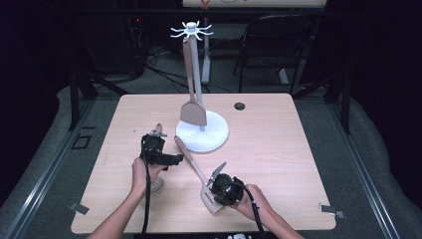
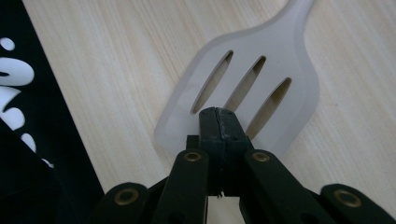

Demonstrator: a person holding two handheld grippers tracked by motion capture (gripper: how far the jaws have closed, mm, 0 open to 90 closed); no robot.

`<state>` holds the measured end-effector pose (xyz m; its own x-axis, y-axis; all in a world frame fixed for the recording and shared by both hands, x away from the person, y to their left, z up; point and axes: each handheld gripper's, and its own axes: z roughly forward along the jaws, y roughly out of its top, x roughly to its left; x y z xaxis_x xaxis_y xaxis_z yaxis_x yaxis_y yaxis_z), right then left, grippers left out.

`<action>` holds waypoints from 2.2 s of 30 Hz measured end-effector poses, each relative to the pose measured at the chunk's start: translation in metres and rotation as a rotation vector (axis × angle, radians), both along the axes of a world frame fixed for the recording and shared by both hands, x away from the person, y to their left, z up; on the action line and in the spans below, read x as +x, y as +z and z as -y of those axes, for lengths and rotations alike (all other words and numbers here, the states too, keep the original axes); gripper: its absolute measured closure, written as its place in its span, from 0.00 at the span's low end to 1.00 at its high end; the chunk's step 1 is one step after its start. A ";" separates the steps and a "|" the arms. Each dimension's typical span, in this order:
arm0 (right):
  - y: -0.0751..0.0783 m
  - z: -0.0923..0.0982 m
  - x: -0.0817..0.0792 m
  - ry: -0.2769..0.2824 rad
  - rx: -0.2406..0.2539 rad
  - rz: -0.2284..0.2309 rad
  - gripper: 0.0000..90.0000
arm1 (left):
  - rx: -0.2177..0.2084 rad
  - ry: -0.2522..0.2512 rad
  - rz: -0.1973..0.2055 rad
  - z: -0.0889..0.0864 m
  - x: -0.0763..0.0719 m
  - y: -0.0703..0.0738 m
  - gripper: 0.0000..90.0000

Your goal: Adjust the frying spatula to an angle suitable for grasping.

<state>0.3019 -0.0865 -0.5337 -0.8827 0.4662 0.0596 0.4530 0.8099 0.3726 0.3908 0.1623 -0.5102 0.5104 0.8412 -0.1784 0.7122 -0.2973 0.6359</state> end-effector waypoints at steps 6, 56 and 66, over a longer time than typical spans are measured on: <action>-0.012 0.002 0.006 -0.014 -0.030 -0.044 1.00 | 0.005 -0.018 -0.009 0.008 -0.001 -0.004 0.08; -0.010 0.006 0.013 0.025 -0.013 -0.112 0.83 | -0.265 -0.047 -0.116 0.037 0.023 -0.031 0.67; 0.001 0.011 0.019 -0.030 0.076 -0.073 0.66 | -0.306 -0.068 -0.052 0.036 0.012 -0.018 0.72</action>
